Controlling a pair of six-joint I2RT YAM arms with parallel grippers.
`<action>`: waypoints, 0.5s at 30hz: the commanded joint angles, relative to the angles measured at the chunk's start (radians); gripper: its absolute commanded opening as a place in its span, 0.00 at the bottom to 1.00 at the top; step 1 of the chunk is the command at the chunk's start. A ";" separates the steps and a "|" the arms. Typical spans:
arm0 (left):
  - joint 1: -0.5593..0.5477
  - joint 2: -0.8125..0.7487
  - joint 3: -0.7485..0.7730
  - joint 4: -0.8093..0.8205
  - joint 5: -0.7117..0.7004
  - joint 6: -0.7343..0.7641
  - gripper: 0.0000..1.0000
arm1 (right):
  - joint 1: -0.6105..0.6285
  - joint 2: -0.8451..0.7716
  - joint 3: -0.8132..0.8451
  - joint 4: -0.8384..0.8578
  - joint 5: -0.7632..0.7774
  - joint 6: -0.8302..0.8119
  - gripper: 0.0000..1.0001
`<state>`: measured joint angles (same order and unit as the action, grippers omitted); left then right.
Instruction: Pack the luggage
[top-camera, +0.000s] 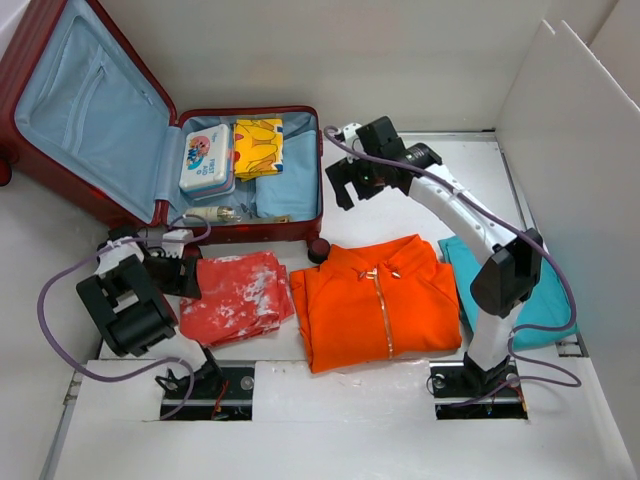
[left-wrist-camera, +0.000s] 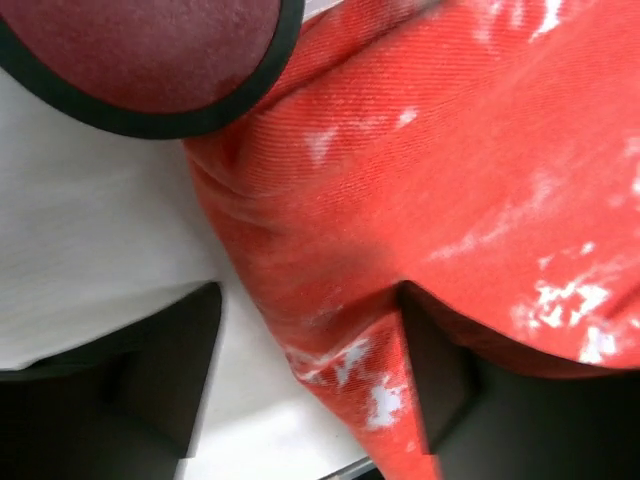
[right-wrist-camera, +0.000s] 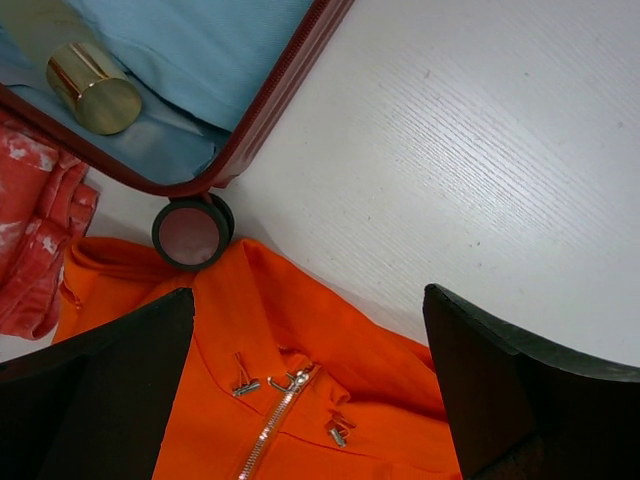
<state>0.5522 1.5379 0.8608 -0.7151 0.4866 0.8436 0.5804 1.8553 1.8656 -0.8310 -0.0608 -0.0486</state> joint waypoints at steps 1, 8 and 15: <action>0.020 0.123 -0.017 -0.113 0.096 0.112 0.61 | 0.018 -0.016 0.040 -0.025 0.074 -0.007 1.00; 0.020 0.232 0.041 -0.217 0.182 0.267 0.00 | 0.027 -0.053 0.011 -0.025 0.139 -0.007 1.00; -0.009 0.135 0.104 -0.288 0.242 0.322 0.00 | 0.027 -0.099 -0.043 -0.013 0.205 -0.007 1.00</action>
<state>0.5823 1.7309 0.9649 -0.9180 0.6956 1.0882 0.5972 1.8244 1.8408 -0.8566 0.0879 -0.0490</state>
